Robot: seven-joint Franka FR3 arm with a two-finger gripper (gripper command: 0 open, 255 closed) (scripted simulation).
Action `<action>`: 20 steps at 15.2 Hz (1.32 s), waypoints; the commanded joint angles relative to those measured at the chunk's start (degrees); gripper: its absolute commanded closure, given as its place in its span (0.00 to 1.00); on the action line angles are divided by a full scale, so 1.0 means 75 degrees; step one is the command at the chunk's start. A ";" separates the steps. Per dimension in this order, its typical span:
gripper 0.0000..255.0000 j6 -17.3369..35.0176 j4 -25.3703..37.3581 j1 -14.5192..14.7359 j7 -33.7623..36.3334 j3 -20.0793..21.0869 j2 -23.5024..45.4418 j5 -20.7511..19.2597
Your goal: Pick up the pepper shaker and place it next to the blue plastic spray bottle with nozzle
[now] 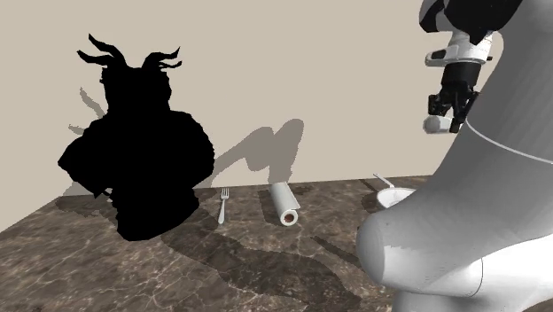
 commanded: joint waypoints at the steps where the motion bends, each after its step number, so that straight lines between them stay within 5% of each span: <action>1: 1.00 -0.0087 0.0078 -0.0143 -0.0395 -0.0250 -0.0012 -0.0153; 10: 1.00 -0.0189 0.0644 -0.0714 -0.2228 -0.1463 0.0405 -0.0626; 20: 1.00 0.0835 -0.0514 -0.0767 -0.2156 -0.1509 0.0252 -0.0721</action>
